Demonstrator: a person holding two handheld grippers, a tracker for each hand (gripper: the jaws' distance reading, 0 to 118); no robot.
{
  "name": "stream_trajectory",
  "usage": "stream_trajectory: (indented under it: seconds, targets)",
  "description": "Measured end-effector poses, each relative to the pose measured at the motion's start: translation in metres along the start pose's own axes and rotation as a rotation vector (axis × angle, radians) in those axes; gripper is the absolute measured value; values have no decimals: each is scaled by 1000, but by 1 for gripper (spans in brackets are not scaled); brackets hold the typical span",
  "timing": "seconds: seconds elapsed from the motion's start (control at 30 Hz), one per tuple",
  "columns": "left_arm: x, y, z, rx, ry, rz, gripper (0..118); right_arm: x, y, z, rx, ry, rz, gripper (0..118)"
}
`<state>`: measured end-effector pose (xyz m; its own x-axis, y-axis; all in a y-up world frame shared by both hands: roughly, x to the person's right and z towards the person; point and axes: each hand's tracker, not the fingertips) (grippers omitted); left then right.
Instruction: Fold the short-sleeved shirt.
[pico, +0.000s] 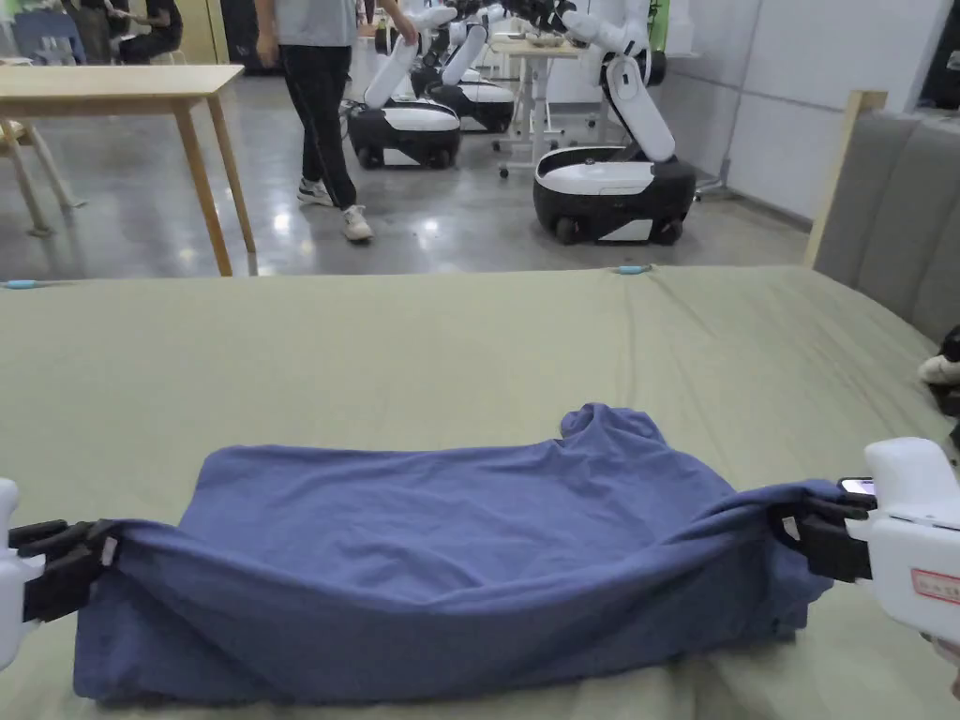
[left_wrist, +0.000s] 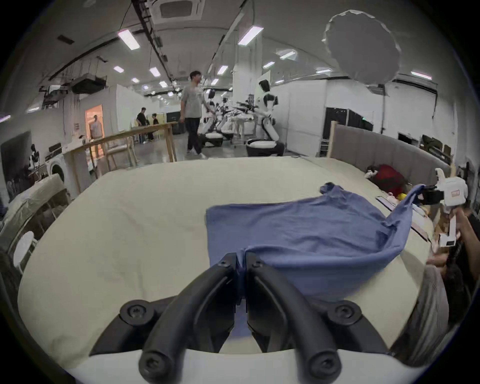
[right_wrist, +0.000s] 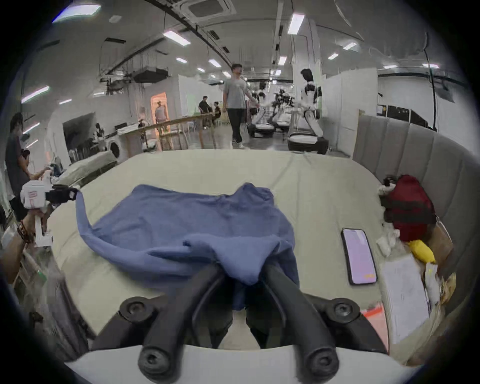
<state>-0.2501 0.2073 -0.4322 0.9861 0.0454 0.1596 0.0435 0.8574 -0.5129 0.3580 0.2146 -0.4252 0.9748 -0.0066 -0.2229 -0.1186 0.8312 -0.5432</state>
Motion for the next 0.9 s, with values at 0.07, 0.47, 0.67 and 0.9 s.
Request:
stream_trajectory:
  seconds: [0.07, 0.47, 0.67, 0.9]
  targets:
    - [-4, 2, -39, -90, 6, 49, 5, 3, 9, -38, -65, -38, 6, 8]
    - [-3, -41, -139, -318, 111, -6, 6, 22, -30, -155, -309, -134, -88, 11]
    - [-14, -30, -90, -206, 61, 81, 118, 26, -23, -94, -200, -104, -110, 110]
    - [0, -63, 76, 83, -9, 111, 89, -5, -68, 79, 53, -29, -92, 81]
